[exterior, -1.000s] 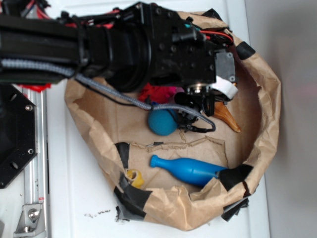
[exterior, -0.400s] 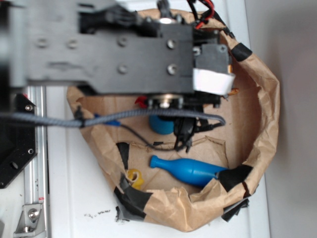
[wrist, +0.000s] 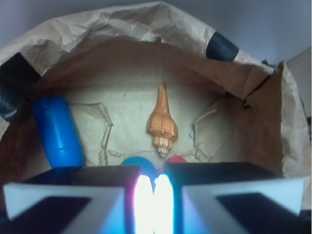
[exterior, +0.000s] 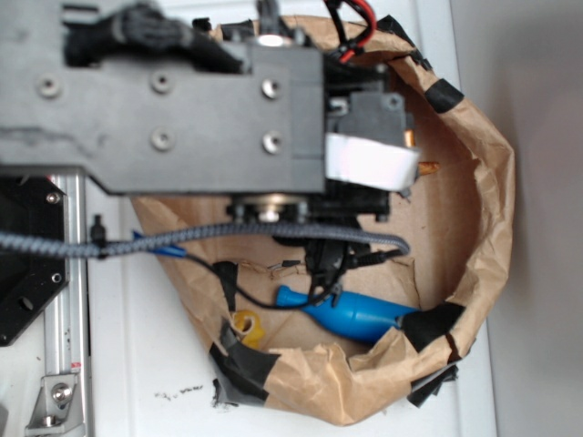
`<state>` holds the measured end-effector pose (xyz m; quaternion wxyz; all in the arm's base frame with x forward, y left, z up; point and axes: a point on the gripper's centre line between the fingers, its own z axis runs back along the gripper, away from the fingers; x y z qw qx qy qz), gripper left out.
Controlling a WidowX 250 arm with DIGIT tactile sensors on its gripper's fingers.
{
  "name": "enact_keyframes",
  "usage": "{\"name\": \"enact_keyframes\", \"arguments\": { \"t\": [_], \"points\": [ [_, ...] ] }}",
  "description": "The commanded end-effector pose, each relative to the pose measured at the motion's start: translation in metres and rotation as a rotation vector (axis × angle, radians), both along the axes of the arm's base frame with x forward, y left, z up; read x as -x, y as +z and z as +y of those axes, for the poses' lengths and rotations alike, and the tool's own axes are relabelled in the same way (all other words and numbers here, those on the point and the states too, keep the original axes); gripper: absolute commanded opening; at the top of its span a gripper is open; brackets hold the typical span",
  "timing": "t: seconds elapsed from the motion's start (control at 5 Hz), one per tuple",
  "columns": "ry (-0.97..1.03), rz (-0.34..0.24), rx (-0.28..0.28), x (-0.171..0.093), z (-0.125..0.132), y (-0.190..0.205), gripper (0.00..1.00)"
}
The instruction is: Grab the shell.
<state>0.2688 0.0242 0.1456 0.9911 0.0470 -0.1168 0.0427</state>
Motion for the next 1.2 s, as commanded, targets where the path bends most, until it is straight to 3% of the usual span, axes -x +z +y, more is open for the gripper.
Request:
{"name": "enact_keyframes", "arguments": {
  "t": [0.0, 0.4, 0.6, 0.8, 1.0],
  "points": [
    [0.061, -0.022, 0.017, -0.011, 0.027, -0.024, 1.0],
    [0.063, -0.07, 0.094, -0.036, 0.026, -0.061, 1.0],
    [0.044, -0.025, 0.135, -0.051, 0.025, -0.076, 1.0],
    [0.008, 0.07, 0.166, -0.036, 0.023, -0.099, 1.0],
    [-0.012, 0.117, 0.126, -0.019, 0.027, -0.112, 1.0]
  ]
}}
